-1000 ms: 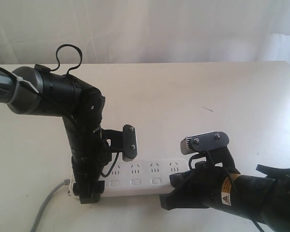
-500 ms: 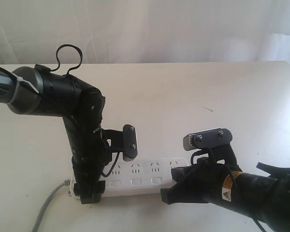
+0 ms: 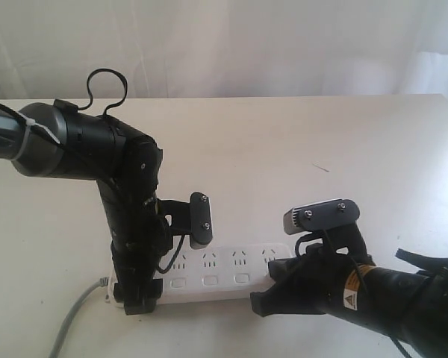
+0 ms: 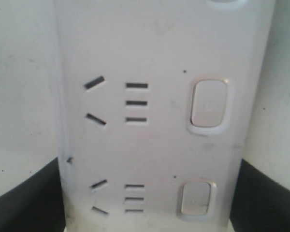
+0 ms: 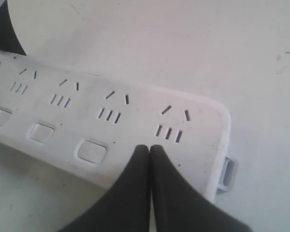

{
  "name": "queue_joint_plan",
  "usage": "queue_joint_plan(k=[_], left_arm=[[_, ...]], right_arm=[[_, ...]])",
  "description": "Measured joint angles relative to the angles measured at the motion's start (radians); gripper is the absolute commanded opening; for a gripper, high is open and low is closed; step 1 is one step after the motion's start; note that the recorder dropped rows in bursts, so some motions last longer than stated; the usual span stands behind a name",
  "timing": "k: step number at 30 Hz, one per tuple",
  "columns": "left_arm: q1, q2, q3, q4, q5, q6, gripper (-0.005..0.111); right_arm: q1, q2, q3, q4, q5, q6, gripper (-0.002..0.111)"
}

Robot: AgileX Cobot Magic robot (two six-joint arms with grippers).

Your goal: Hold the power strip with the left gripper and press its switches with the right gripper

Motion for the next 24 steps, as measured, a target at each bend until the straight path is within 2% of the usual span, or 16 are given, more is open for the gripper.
queue_joint_plan(k=[11, 17, 24], left_arm=[[0.0, 0.0, 0.0, 0.0, 0.0, 0.0, 0.0], [0.0, 0.0, 0.0, 0.0, 0.0, 0.0, 0.0], [0.0, 0.0, 0.0, 0.0, 0.0, 0.0, 0.0]], right_arm=[[0.0, 0.017, -0.002, 0.018, 0.01, -0.008, 0.0], [0.0, 0.129, -0.017, 0.016, -0.139, -0.005, 0.0], [0.0, 0.114, -0.017, 0.01, -0.127, 0.008, 0.0]])
